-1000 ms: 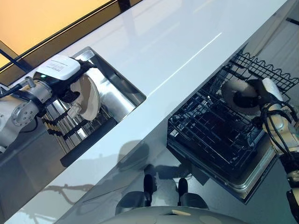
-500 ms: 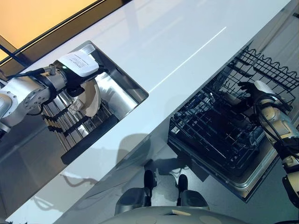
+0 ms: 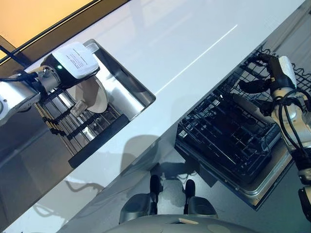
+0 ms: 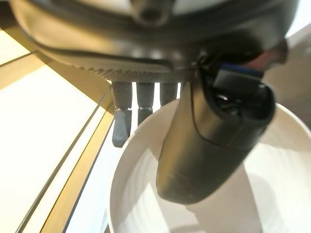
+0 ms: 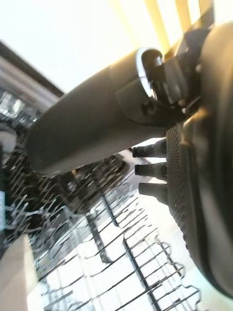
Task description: Pick up plates and place into dishwasher.
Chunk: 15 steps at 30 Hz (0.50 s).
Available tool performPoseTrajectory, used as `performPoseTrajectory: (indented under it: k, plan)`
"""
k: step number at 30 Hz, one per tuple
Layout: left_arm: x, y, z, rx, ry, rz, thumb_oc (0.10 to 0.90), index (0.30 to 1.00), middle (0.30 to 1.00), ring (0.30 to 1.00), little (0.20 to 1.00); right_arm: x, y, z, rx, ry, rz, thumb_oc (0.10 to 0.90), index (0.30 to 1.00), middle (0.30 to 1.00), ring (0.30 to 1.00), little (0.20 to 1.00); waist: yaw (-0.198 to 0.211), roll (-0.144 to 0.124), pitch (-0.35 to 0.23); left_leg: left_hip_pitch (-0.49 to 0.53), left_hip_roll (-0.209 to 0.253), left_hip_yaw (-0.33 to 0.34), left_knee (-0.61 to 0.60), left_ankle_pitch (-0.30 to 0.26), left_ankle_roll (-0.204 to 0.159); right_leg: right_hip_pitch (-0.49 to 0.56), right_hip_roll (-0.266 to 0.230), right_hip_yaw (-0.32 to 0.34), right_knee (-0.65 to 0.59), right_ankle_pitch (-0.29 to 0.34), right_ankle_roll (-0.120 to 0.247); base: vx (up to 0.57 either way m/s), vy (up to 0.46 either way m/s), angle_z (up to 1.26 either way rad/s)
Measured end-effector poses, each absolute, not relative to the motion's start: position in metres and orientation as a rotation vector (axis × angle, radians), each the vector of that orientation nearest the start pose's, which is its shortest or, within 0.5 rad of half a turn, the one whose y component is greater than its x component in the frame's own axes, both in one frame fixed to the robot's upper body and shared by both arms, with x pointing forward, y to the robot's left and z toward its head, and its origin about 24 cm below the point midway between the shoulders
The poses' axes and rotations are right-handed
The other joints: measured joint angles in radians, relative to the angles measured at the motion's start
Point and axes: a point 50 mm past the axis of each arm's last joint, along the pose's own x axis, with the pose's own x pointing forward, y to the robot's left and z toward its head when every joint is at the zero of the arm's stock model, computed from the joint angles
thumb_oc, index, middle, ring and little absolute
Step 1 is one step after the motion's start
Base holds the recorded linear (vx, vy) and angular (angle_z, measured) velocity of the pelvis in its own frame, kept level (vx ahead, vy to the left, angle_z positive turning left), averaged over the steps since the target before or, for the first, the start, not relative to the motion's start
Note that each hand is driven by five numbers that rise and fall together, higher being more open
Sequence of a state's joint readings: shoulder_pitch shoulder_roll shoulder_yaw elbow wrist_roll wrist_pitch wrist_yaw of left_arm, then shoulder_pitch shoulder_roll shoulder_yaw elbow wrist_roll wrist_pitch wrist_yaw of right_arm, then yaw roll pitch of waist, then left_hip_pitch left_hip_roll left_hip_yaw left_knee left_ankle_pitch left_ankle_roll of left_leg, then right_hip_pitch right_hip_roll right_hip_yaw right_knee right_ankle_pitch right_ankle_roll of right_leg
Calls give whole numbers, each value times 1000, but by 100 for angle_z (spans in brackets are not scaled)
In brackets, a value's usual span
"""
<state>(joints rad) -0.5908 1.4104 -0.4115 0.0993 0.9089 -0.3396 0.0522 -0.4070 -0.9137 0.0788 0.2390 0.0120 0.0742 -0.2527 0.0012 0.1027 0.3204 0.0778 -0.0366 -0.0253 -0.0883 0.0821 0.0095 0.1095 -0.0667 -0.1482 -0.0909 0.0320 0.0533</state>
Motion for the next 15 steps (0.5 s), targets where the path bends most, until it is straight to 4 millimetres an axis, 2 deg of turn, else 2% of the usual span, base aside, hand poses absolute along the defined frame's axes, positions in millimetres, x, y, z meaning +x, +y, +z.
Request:
performPoseTrajectory:
  k: [7,10,15]
  plan:
    - [279,287,236,2339,-438,-212,100,300,300,300,200,289,-303,234,-812,-483,-391,800,900,900,900,900,-3,-2,0,9,2,3,0,0,0,6,2,4,0,2,-3,-56,29,-2]
    - [270,295,232,2325,-434,-188,100,300,300,300,200,283,-296,242,-749,-555,-358,800,900,900,900,900,-2,-4,-1,19,2,3,0,-1,1,17,2,3,0,2,-3,-50,34,1]
    - [255,312,234,2270,-466,-52,100,300,300,300,200,270,-294,251,-693,-655,-335,800,900,900,900,900,16,-12,-5,19,2,3,0,-1,1,17,2,4,0,2,-3,-56,49,0]
